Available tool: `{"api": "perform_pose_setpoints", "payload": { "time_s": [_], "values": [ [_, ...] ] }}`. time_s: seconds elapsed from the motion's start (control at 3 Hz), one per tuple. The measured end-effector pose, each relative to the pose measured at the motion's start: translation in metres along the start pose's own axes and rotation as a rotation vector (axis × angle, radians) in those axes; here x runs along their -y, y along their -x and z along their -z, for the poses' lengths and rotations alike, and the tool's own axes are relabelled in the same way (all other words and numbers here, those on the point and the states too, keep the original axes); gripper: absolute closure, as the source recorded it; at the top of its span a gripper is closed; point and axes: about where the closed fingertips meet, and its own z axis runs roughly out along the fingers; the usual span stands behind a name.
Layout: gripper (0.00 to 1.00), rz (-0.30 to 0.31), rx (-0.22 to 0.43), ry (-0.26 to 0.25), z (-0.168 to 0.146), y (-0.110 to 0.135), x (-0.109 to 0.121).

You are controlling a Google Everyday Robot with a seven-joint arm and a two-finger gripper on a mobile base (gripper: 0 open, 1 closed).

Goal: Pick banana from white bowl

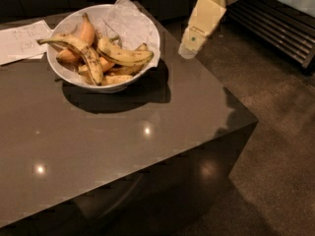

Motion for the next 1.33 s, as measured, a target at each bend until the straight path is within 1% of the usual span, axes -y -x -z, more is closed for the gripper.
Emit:
{"api": "perform_pose_setpoints", "payload": {
  "time_s": [0.33, 0.67, 1.0, 1.33],
  "values": [
    [0.00, 0.007, 0.023, -0.013, -0.002, 0.012, 0.003],
    [0.00, -0.008, 0.047, -0.017, -0.005, 0.014, 0.003],
    [0.00, -0.011, 0.015, 0.011, -0.033, 0.055, 0.004],
    [0.00, -0.007, 0.033, 0.001, -0.034, 0.062, 0.005]
  ]
}}
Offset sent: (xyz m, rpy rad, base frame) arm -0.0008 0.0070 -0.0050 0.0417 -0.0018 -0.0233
